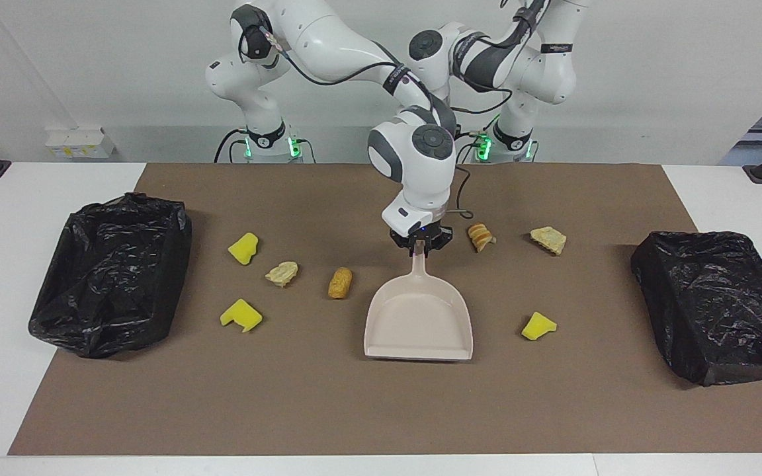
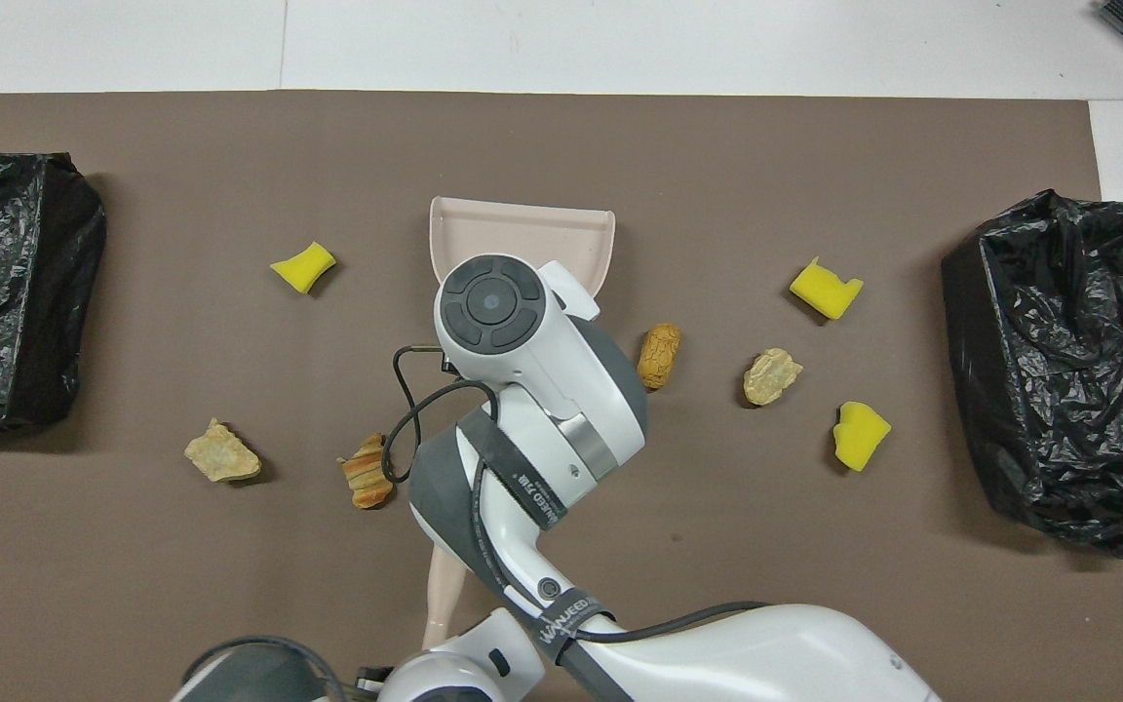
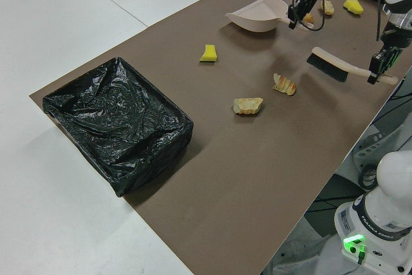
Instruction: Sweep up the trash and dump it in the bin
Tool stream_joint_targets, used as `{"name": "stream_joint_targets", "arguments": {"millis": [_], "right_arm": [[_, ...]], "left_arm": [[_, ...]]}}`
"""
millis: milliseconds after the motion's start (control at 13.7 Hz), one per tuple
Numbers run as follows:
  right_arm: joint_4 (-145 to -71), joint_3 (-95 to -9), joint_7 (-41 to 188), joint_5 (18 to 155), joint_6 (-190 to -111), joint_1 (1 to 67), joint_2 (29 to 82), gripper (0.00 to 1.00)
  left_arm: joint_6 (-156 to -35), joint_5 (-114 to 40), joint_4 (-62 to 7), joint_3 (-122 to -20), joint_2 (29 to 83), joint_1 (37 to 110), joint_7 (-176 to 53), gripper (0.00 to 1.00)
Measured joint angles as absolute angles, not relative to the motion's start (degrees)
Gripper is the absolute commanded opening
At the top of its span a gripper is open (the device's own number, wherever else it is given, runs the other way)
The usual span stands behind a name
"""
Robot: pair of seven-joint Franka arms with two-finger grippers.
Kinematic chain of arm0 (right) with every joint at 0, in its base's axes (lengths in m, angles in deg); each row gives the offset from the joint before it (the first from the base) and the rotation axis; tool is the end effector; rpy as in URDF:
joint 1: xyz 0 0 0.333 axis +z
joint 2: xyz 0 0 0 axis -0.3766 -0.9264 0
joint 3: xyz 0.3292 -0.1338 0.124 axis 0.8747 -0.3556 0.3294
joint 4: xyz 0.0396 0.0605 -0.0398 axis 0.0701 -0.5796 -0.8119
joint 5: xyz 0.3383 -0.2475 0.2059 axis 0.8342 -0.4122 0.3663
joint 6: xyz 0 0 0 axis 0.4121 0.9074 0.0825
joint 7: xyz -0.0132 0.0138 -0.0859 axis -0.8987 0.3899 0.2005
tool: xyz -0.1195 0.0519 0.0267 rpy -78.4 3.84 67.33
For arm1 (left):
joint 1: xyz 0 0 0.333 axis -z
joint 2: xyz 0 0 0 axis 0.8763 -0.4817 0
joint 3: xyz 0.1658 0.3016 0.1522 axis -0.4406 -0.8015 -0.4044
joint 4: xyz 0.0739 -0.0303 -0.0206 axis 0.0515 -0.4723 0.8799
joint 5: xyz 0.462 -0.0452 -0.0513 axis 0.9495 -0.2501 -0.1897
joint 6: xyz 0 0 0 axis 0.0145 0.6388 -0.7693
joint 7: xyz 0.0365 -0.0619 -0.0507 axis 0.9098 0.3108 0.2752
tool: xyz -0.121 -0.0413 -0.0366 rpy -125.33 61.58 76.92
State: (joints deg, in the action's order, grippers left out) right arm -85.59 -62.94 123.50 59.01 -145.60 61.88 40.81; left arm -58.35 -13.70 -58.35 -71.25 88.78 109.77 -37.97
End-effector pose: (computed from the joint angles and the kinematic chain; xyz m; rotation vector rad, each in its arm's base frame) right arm 0.6454 0.4885 0.3998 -3.1023 0.1859 -0.0085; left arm 0.2612 -0.3335 0.4195 -2.9122 0.2950 0.3065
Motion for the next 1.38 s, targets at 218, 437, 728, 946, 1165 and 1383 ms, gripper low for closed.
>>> {"name": "stream_joint_targets", "arguments": {"millis": [218,437,728,946,1165,1383], "right_arm": [[-85.63,-63.00,115.52,58.99,-141.48,57.62,44.65,0.00],[-85.70,-63.07,103.57,58.99,-136.04,51.95,47.51,0.00],[-86.12,-63.11,83.57,58.87,-131.49,47.73,48.60,0.00],[-87.67,-63.13,66.87,58.33,-130.67,45.78,48.74,0.00],[-89.48,-63.13,50.80,53.80,-130.68,45.30,49.55,0.00],[-91.16,-63.04,39.77,49.93,-130.70,45.54,50.73,0.00]], "left_arm": [[-51.92,-11.39,-58.97,-71.34,93.21,101.05,-37.86,0.00],[-51.53,-8.16,-60.17,-71.33,93.33,91.17,-36.58,0.00],[-52.81,-2.91,-60.64,-71.35,93.02,77.99,-36.06,0.00],[-55.54,-2.58,-61.74,-71.32,92.00,70.48,-36.06,0.00],[-60.33,-2.58,-62.64,-70.90,87.35,69.59,-32.27,0.00],[-66.44,-2.60,-62.37,-70.00,81.28,71.39,-30.45,0.00]]}}
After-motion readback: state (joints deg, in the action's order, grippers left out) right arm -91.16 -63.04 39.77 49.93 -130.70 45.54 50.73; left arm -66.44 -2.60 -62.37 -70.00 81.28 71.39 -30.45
